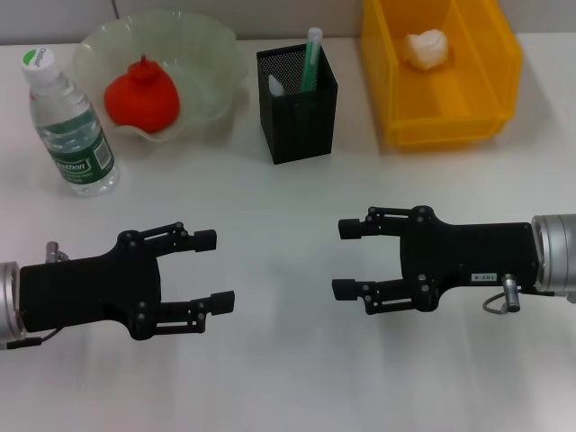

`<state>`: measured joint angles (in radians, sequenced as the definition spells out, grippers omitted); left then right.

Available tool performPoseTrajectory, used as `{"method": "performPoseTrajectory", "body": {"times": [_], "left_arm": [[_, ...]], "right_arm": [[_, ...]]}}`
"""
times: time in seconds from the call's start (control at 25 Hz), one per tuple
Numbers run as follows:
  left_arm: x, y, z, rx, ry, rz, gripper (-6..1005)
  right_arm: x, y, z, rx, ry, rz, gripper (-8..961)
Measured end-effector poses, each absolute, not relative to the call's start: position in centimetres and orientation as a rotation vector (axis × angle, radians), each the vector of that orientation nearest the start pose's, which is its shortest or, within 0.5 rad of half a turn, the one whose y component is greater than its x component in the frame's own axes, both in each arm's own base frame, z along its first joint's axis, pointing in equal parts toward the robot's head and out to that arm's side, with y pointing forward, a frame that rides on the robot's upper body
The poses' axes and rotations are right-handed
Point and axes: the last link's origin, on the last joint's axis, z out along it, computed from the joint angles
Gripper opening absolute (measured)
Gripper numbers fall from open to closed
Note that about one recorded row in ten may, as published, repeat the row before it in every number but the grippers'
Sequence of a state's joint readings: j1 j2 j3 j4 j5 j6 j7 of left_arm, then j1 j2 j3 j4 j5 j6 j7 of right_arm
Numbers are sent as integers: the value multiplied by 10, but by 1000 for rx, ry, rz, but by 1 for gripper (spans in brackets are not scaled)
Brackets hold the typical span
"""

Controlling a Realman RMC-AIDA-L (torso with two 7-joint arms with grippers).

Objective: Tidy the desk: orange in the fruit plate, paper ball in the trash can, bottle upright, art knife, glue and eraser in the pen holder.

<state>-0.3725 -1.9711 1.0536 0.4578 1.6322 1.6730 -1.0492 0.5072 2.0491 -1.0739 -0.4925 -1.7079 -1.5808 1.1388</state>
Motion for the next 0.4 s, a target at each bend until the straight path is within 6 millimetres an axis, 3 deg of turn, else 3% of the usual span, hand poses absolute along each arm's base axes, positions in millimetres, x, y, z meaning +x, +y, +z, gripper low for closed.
{"method": "performPoseTrajectory", "body": {"times": [0.4], "left_arm": [[-294, 263, -6, -2824, -421, -874, 825]], "right_arm": [[244, 297, -43, -2942, 348, 827, 792]]}}
